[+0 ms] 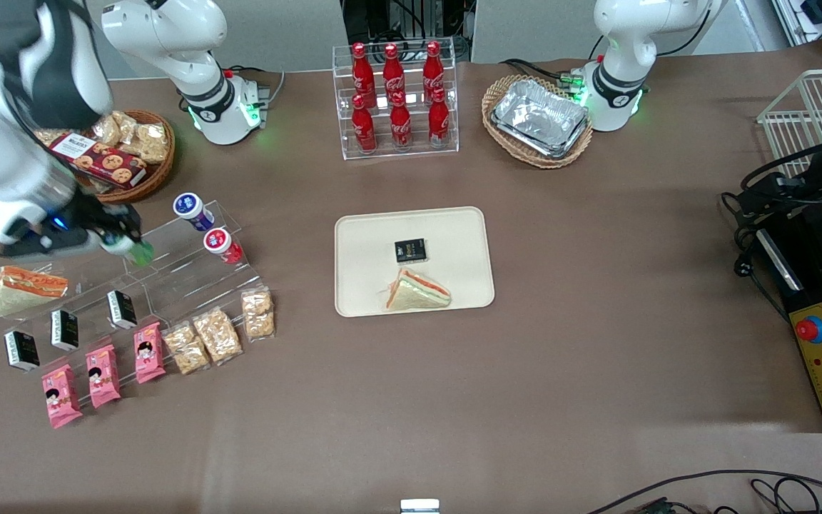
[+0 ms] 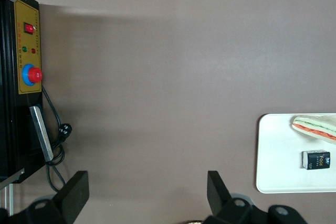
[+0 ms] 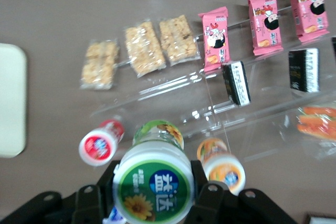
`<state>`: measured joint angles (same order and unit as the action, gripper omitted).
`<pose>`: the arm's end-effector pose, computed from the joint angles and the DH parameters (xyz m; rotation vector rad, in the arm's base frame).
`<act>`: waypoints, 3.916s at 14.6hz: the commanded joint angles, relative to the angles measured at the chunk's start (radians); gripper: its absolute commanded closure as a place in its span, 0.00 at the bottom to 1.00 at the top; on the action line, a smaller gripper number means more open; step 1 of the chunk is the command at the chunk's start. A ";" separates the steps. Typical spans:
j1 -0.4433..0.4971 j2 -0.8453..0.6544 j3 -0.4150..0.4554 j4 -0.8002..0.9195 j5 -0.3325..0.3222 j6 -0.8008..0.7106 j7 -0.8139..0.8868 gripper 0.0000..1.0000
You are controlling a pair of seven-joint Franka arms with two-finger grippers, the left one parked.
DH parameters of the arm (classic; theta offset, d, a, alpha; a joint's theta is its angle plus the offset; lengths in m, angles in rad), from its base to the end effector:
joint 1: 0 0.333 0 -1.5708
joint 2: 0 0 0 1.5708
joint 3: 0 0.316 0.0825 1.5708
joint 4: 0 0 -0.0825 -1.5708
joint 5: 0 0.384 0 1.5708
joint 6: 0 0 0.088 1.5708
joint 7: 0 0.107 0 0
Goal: Place green gum on tray
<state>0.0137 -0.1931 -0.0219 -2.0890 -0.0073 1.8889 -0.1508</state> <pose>0.4978 -0.0051 0.5068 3.1311 0.2279 -0.0114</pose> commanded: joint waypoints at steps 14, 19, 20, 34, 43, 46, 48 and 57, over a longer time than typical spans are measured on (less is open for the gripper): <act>0.041 0.257 0.602 -0.069 0.087 0.391 0.792 0.92; 0.097 0.513 0.602 -0.088 -0.182 0.561 1.020 0.92; 0.101 0.544 0.602 -0.088 -0.228 0.582 1.059 0.92; 0.164 0.554 0.602 -0.085 -0.341 0.596 1.203 0.00; 0.054 0.213 0.524 0.140 -0.048 0.054 0.780 0.00; 0.045 0.175 0.329 0.249 -0.043 -0.091 0.586 0.00; 0.043 0.172 0.202 0.308 -0.036 -0.137 0.458 0.00; 0.038 0.244 -0.118 0.501 0.024 -0.197 0.215 0.00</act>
<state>0.0439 0.0173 -0.0989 -1.6397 -0.0055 1.7184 0.0902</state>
